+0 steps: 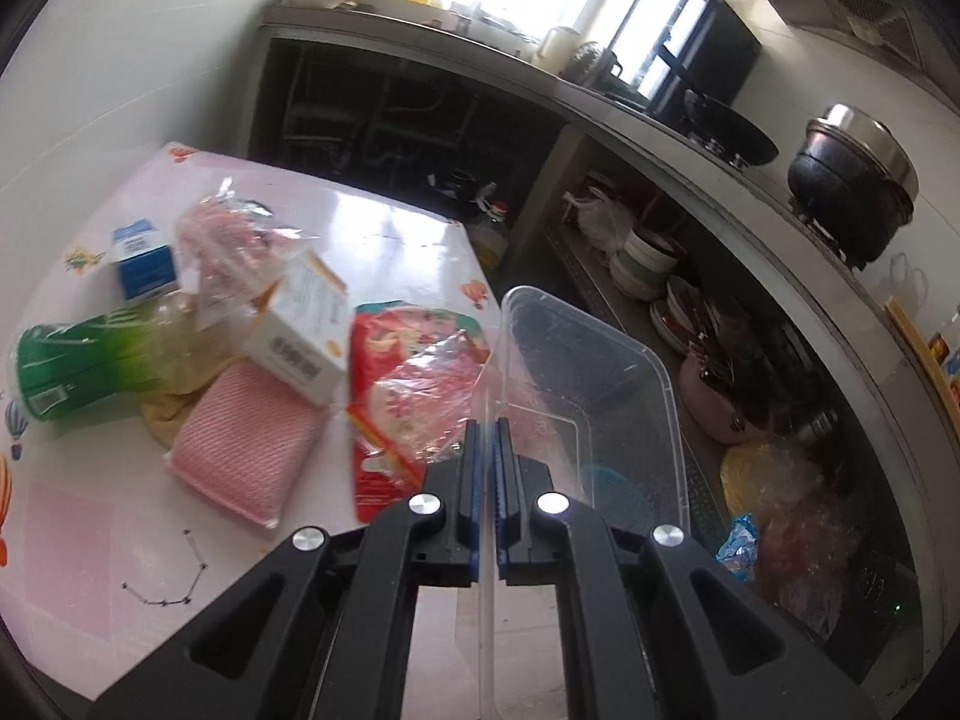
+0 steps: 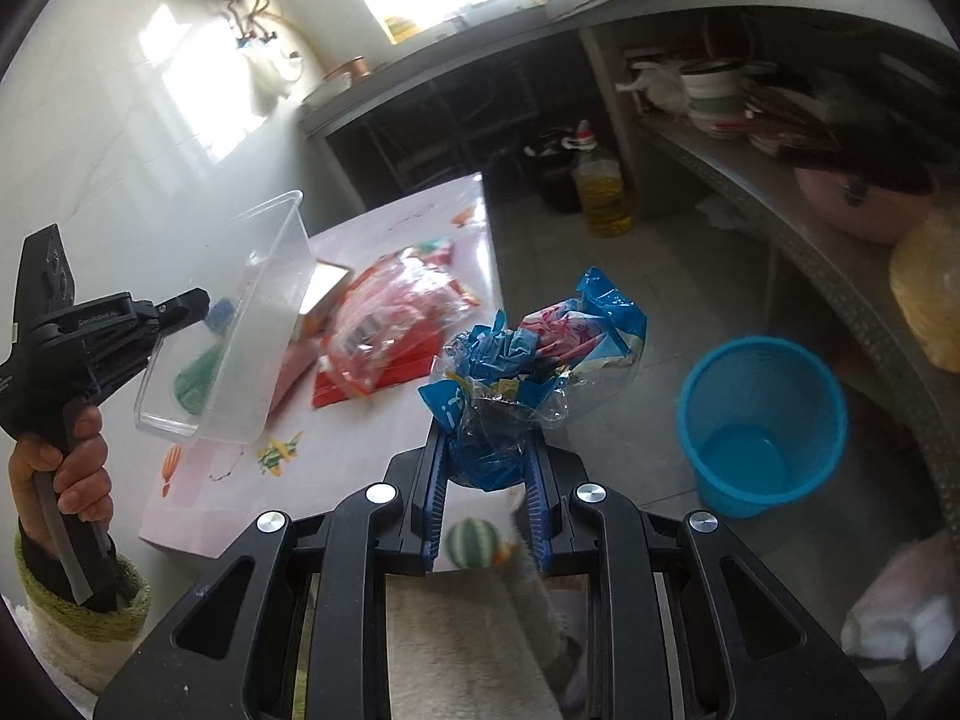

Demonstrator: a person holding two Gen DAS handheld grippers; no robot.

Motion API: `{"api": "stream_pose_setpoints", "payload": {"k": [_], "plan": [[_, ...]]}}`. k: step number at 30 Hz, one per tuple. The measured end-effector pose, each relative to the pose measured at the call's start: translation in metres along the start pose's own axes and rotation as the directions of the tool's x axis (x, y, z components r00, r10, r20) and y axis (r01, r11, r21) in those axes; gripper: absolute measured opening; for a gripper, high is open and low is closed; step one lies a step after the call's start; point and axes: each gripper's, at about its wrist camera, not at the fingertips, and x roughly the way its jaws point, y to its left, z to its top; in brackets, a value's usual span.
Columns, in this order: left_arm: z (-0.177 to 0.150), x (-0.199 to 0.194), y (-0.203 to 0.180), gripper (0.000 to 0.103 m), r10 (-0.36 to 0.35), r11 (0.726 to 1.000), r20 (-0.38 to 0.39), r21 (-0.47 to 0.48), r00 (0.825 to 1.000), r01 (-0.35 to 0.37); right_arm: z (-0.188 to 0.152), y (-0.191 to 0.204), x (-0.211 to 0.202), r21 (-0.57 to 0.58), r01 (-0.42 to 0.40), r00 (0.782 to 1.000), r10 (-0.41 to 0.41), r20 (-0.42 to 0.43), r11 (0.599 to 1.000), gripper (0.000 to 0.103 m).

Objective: Collect trash
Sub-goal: 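Carry the candy bag with the right tool and drop it into the blue wastebasket, then bring the right tool back over the table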

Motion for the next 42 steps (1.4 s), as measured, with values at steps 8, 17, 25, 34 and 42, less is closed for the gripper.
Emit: {"api": "stream_pose_setpoints", "payload": {"k": [8,17,25,34,42], "plan": [[0.01,0.099,-0.099,0.003,-0.031,0.981,-0.162,0.185,0.986,0.061,-0.014,-0.093,0.005,0.218,0.147,0.989,-0.141,-0.043,0.965,0.022],[-0.01,0.218,-0.181,0.003,0.056,0.936,-0.331,0.347,0.942,0.067,-0.017,-0.153,0.064,0.293,0.205,0.974,-0.165,-0.156,0.934,0.022],[-0.014,0.287,-0.219,0.053,0.08,0.924,-0.349,0.377,0.934,0.062,-0.011,-0.191,0.138,0.184,0.344,0.927,-0.302,-0.222,0.921,0.058],[-0.011,0.253,-0.206,0.059,0.02,0.931,-0.314,0.352,0.949,0.097,-0.044,-0.187,0.112,0.219,0.357,0.923,-0.307,-0.231,0.908,0.058],[-0.005,0.181,-0.179,0.065,-0.049,0.934,-0.248,0.331,0.968,0.132,-0.043,-0.165,0.086,0.184,0.344,0.931,-0.309,-0.196,0.921,0.058]]}}
